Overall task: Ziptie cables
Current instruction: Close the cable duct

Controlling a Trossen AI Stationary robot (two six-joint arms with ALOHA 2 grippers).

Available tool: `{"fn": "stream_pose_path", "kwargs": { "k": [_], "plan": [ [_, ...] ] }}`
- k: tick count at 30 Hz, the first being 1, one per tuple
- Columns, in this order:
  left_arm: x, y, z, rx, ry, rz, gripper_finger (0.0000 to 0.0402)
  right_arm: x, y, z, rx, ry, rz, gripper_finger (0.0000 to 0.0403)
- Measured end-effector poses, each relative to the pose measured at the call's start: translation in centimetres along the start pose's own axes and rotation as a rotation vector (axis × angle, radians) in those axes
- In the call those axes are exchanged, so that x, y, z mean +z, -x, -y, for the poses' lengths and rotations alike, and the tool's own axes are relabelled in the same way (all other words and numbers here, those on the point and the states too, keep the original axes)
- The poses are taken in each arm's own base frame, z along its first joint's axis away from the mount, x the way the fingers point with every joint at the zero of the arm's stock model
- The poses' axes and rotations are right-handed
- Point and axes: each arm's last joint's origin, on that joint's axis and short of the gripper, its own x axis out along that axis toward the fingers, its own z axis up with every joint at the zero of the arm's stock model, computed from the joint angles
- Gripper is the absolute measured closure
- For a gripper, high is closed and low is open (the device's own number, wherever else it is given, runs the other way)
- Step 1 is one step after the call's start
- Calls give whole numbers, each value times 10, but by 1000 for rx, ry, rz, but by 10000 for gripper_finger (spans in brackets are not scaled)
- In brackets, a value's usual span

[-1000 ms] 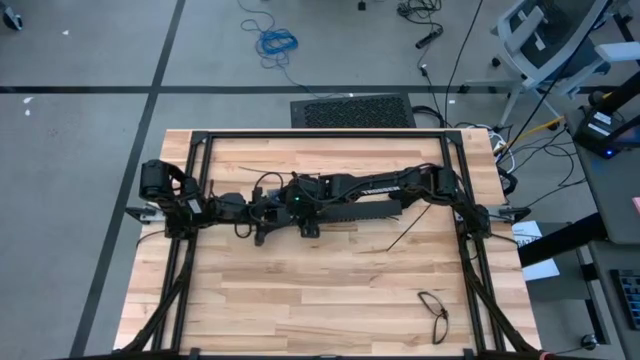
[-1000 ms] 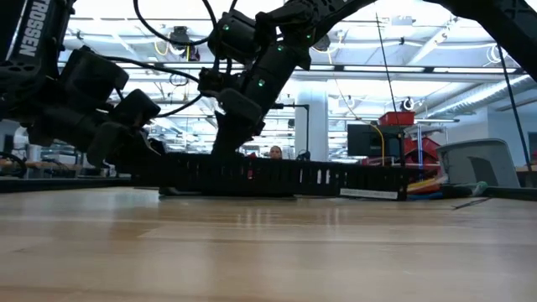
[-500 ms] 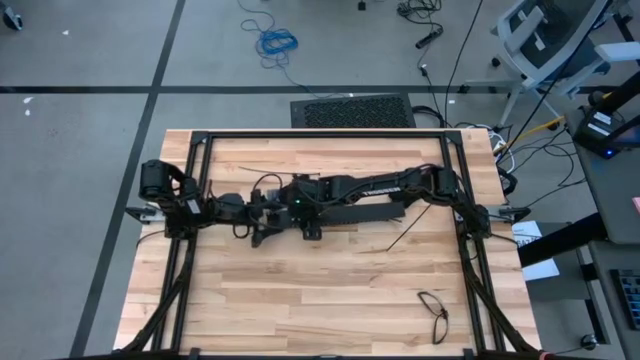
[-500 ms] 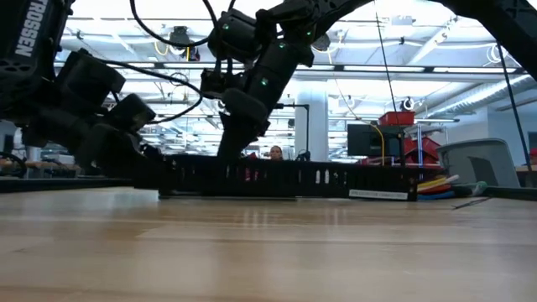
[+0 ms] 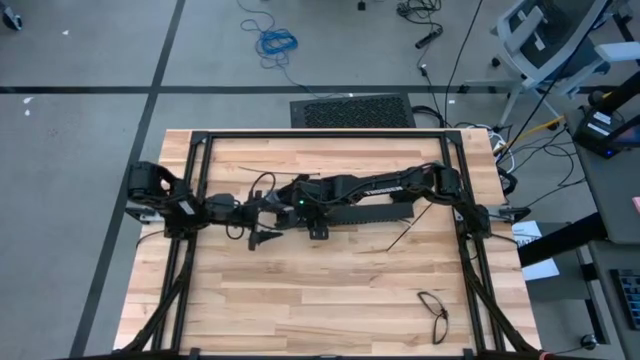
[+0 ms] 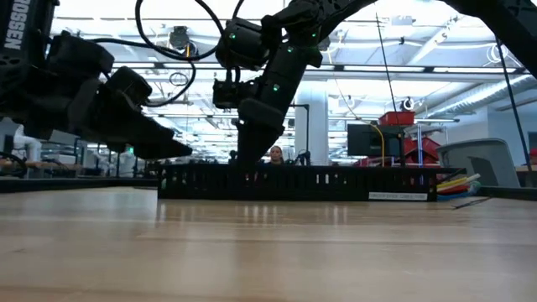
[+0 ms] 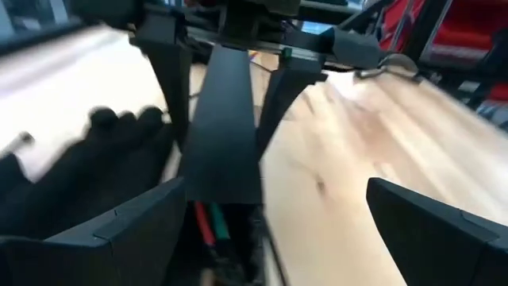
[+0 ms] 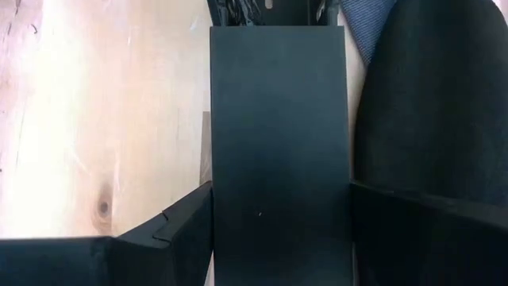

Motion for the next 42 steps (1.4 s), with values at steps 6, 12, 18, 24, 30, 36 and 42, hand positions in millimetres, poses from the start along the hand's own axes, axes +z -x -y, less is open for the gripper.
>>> {"fn": "stream_pose_path", "kwargs": {
  "k": [6, 12, 18, 24, 30, 36, 42],
  "plan": [
    [-3, 0, 4, -24, 140, -37, 17, -2, -1, 7, -2, 18, -4, 160],
    [-3, -1, 4, -30, 139, -33, 17, -2, -2, 12, -6, 12, -3, 160],
    [-1, -3, 4, -20, 115, -23, 17, 0, -3, 12, -17, 12, 20, 160],
    [4, -6, -3, 102, -91, 2, 17, 1, -4, 13, -23, 12, 33, 160],
    [-13, -5, -7, 99, -120, -176, 17, 1, -4, 13, -23, 8, 33, 160],
    [-13, -4, -7, 115, -162, -181, 17, 1, -4, 13, -22, 8, 37, 160],
    [-19, -3, -10, 188, -247, -249, 17, 1, -4, 13, -22, 6, 38, 160]
  ]
}}
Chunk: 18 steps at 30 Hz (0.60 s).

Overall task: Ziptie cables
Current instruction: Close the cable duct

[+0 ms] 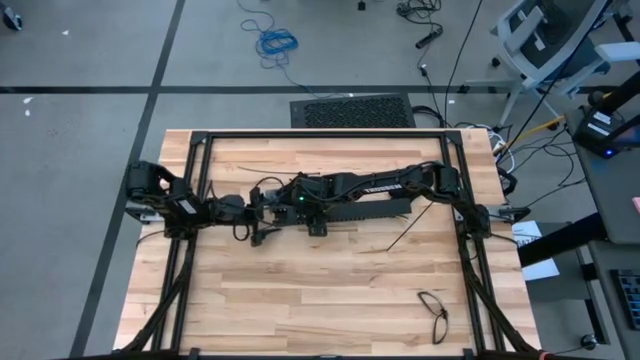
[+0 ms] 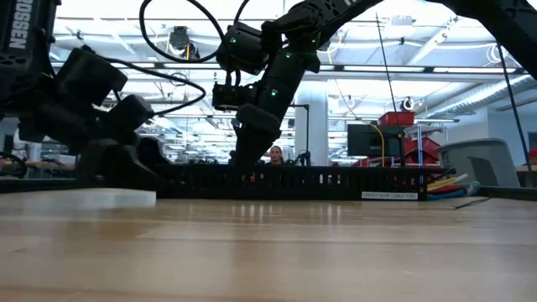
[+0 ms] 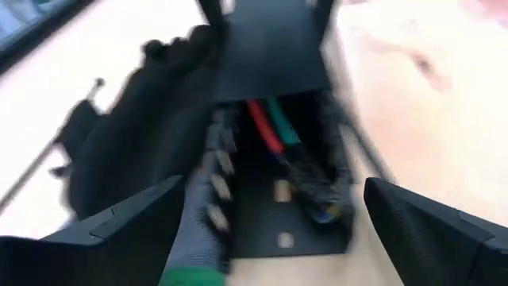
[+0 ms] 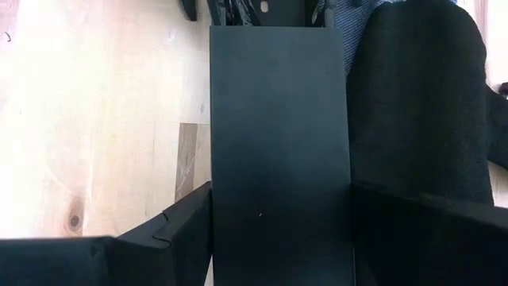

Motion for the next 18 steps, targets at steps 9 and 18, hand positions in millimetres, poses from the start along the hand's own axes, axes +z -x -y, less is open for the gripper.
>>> {"fn": "stream_pose_path", "kwargs": {
  "k": [9, 18],
  "plan": [
    [2, -1, 0, -22, 45, 20, 17, 0, 0, 0, 1, -2, 1, 160],
    [6, -2, -1, -12, 64, 55, 45, 0, 0, 0, 1, -3, 2, 160]
  ]
}}
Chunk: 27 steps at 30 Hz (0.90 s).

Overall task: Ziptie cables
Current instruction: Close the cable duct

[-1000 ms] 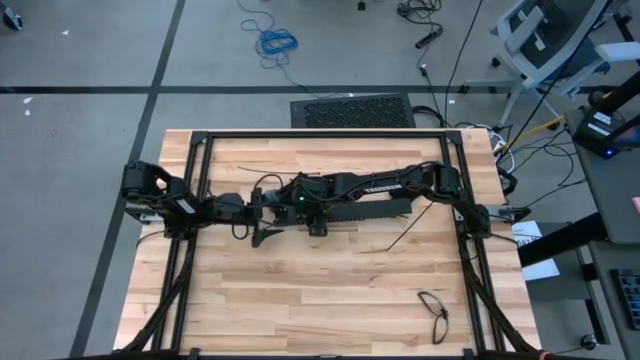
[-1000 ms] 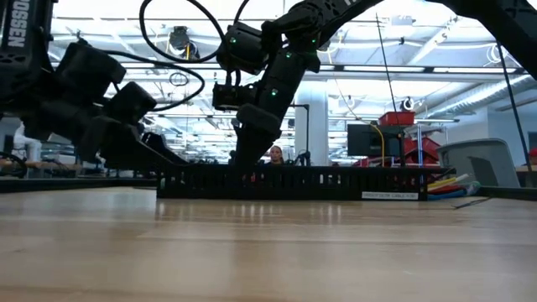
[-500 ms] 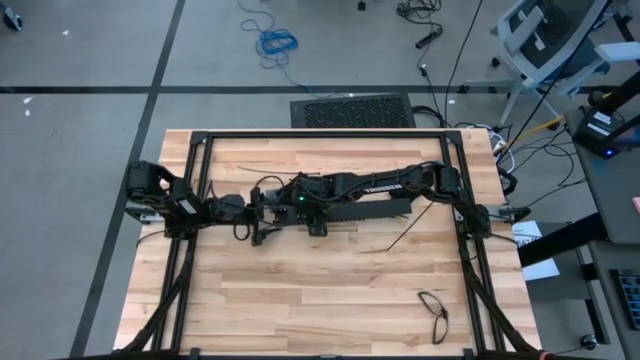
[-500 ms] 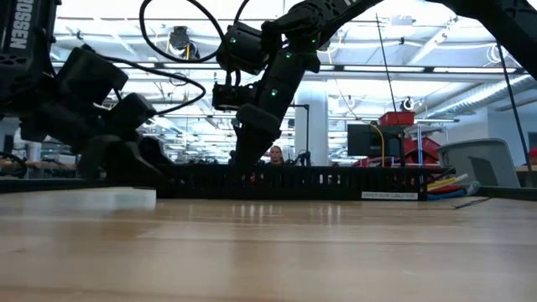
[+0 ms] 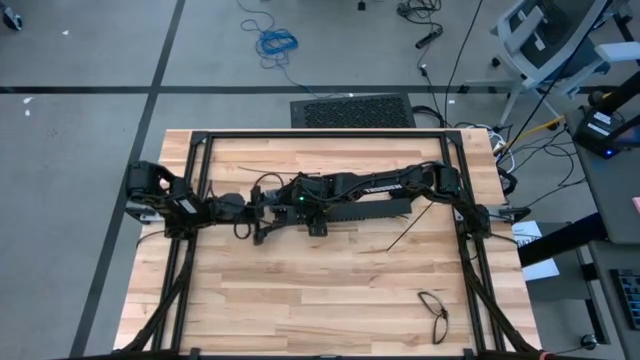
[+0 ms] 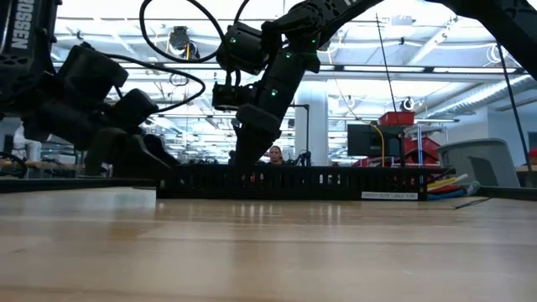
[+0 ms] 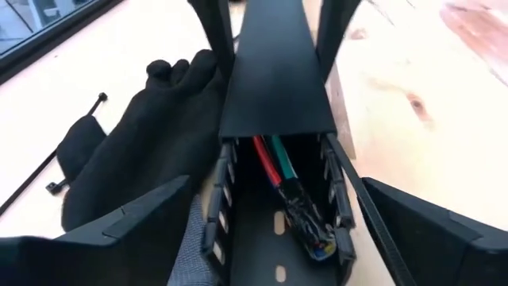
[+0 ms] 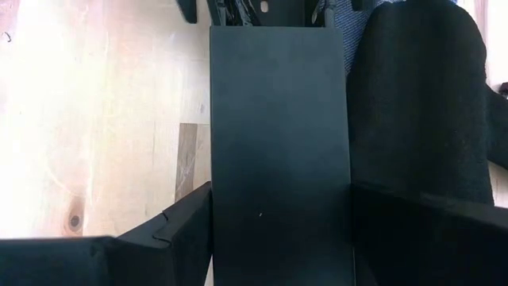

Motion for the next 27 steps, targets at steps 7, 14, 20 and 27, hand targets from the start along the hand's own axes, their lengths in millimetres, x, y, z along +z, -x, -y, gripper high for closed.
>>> {"fn": "stream_pose_path", "kwargs": {
  "k": [7, 14, 20, 27],
  "plan": [
    [-2, 0, -6, 30, 21, -14, 74, 1, 0, 0, -4, -5, 12, 160],
    [-3, 0, -7, 29, 25, -25, 76, 2, -1, 1, -6, -17, 22, 160],
    [-4, 0, -7, 27, 26, -37, 76, 2, -1, 1, -5, -9, 20, 160],
    [-4, 0, -6, 18, 27, -35, 106, 2, -1, 0, -4, -2, 21, 160]
  ]
}}
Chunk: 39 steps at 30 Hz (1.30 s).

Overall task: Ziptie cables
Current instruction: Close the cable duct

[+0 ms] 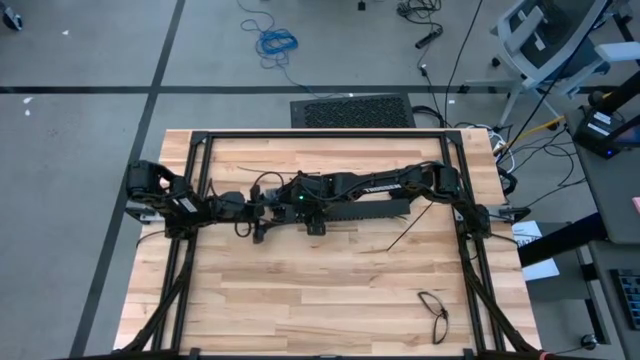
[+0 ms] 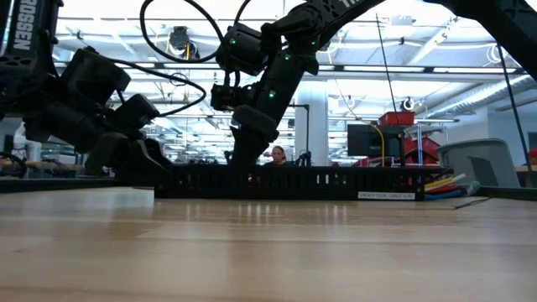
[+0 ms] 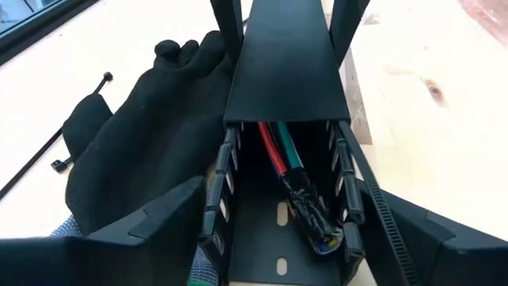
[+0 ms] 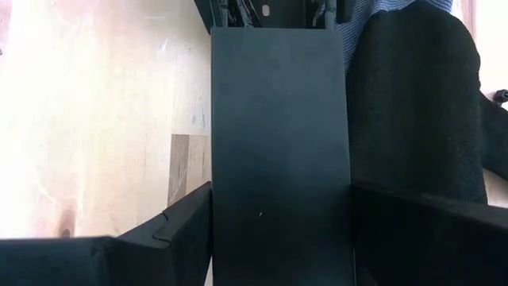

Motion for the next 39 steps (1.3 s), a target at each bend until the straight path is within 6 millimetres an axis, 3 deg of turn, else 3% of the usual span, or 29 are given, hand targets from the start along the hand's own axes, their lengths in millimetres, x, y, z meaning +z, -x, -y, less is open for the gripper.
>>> {"fn": "stream_pose_path", "kwargs": {
  "k": [8, 23, 39],
  "plan": [
    [0, 0, 0, -9, 22, 1, 157, 1, 0, 0, -4, 12, 12, 160],
    [0, 0, 0, -10, 44, 2, 160, 14, -3, -3, 4, 46, 161, 160],
    [2, -1, 0, -11, 30, 12, 160, 14, -2, -4, 2, 42, 142, 160]
  ]
}}
